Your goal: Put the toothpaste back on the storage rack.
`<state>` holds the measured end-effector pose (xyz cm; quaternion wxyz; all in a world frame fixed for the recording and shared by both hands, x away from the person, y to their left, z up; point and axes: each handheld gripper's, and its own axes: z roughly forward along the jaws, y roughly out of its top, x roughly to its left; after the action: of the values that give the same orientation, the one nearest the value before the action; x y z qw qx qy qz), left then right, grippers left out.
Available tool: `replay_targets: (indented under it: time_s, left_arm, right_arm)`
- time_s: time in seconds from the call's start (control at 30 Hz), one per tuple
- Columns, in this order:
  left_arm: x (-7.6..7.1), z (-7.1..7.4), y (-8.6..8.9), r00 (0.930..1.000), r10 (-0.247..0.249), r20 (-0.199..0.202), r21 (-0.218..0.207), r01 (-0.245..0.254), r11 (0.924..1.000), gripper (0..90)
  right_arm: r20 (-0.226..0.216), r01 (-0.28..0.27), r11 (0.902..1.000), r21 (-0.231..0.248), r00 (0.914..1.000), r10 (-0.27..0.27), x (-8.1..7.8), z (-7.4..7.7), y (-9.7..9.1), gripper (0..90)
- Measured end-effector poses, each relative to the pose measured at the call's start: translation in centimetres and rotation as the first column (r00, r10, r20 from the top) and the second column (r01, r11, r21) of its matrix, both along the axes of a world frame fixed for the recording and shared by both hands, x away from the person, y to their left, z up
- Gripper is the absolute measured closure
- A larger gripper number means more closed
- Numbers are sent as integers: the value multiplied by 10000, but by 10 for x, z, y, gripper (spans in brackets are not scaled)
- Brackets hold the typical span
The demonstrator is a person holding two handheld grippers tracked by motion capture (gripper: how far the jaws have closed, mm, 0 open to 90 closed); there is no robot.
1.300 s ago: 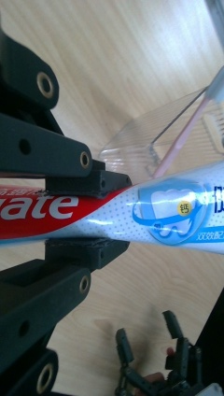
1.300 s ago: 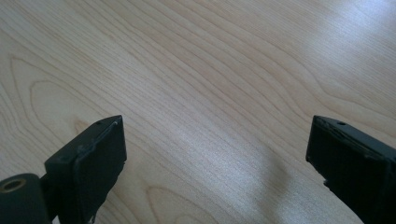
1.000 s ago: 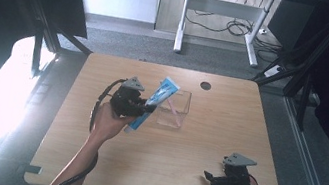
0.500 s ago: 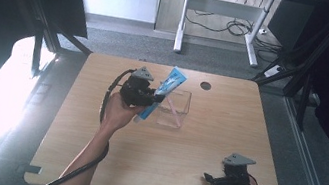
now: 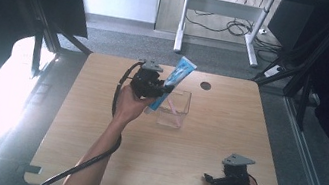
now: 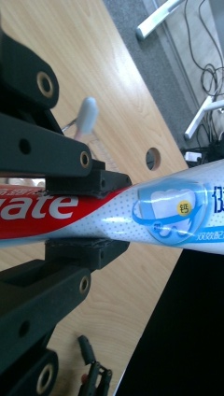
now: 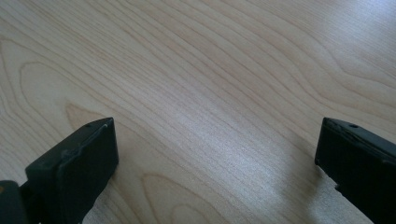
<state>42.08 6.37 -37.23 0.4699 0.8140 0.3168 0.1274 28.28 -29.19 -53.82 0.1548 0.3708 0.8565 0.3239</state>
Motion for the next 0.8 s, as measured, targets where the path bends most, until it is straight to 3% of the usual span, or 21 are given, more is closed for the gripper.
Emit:
replay_targets:
  time_s: [0.8]
  left_arm:
    - [33,-3,-39,9992,-93,397,-42,94,9999,728]
  right_arm:
    - [-142,27,9998,183,9999,-24,0,-1,-1,0]
